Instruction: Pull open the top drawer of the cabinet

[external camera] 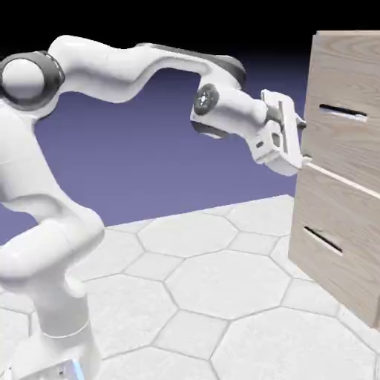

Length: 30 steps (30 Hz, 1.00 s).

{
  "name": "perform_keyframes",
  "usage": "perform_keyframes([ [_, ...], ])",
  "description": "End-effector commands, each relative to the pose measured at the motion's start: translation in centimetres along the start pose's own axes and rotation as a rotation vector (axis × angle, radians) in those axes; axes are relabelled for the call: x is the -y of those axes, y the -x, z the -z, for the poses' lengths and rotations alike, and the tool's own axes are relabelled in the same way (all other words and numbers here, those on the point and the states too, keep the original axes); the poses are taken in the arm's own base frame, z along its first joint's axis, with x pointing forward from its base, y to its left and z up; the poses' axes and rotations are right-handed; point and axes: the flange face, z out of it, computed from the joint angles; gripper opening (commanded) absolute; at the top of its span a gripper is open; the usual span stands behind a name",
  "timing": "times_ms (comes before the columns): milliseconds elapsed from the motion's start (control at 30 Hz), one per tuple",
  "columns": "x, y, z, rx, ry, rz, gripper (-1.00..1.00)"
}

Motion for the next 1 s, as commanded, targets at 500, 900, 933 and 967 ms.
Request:
perform_keyframes([
  [500, 1.8, 2.3, -5.1, 0.102, -0.226, -0.44, 0.0],
  [900, 4.2, 4.1, -8.1, 0.161, -0.349, -0.667, 0.0],
  [933, 4.4, 4.2, -8.4, 0.161, -0.349, -0.665, 0.0],
  [967, 4.5, 4.2, -8.7, 0.161, -0.349, -0.664, 0.0],
])
